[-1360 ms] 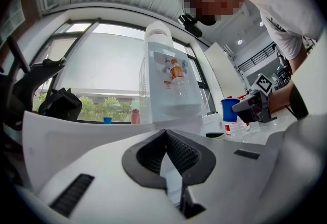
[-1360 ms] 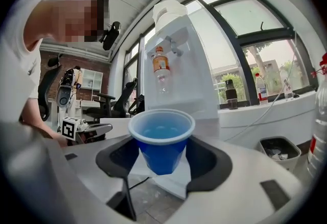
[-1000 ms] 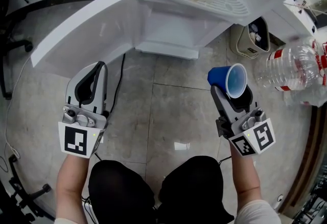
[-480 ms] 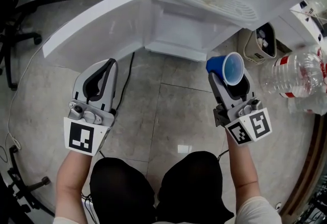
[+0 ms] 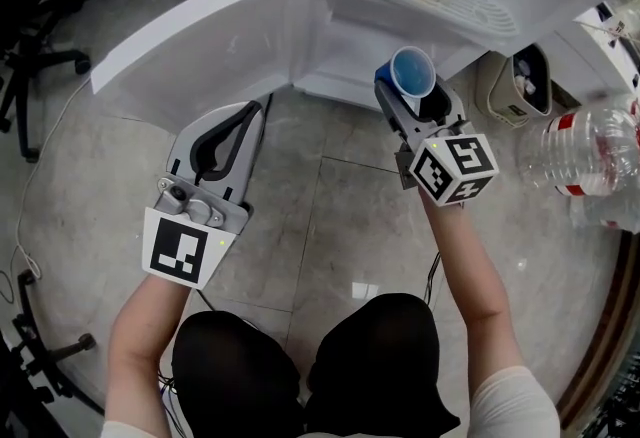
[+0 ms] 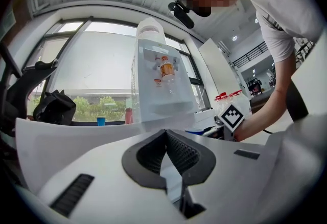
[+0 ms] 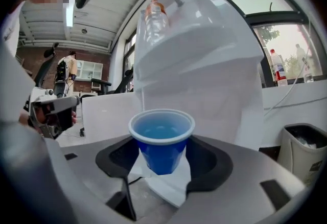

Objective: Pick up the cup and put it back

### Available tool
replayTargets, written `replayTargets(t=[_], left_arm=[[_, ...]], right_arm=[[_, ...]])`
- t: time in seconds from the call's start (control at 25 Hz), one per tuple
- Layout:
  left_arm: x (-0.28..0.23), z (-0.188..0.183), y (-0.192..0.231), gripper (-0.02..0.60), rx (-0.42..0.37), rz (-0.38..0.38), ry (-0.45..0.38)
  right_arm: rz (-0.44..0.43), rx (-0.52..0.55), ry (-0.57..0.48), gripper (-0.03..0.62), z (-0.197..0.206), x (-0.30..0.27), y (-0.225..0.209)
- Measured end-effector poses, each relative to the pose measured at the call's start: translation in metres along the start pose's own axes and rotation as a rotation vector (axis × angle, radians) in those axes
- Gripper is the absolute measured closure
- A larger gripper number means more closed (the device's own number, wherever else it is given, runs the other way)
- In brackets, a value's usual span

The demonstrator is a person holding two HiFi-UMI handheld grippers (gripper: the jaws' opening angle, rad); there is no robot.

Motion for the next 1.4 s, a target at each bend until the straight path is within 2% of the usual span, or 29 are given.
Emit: replayTargets(t=[0.12,0.32,0.44,0.56,0.68,0.8,0.92,1.2,1.4], left_arm=[[0.0,0.004,-0.004,0.558,-0.004,0.006,0.007],[0.006,0.008,-0.006,0.558,-0.003,-0.003,0.041],[0.013,0.01,-0.003,0.558,-0.03,-0.003,0.075],[0.018,0.011,0.004,0.558,-0.011,-0.028,0.092],[0.016,0.003,0.006,0.558,0.055,-0.063,0.048],[0.019,0.0,0.009,0.558,0.045,-0.088,0.068],[0.02,-0.007,0.012,0.558,0.052,-0.097,0.043],[0.026,-0.009,0.004,0.558,0.09,-0.077,0.043],[0.031,-0.01,0.011,0.558,0.099,-0.103,0.046]], right_arm=[[0.031,0.009,0.03,0.298,0.016,-0.024,-0.01],[0.096,0.177,0.172,0.298,0.054,-0.07,-0.029],[0.111,0.21,0.215,0.298,0.07,-0.089,-0.037],[0.122,0.174,0.221,0.297,0.079,-0.103,-0.043],[0.142,0.126,0.216,0.298,0.085,-0.112,-0.05],[0.16,0.123,0.209,0.296,0.088,-0.118,-0.057],[0.179,0.112,0.197,0.296,0.09,-0.125,-0.063],[0.178,0.11,0.288,0.294,0.12,-0.139,-0.071],[0.178,0.082,0.321,0.285,0.13,-0.141,-0.073]])
Point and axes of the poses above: the fingertips, and each gripper's own axes: x backward along the fingers, y to its left, z out of its underside, the point moved 9 cm from there along x, backward along the fingers, and after that the axes turned 6 degrees about -z, right-handed, at the moved point
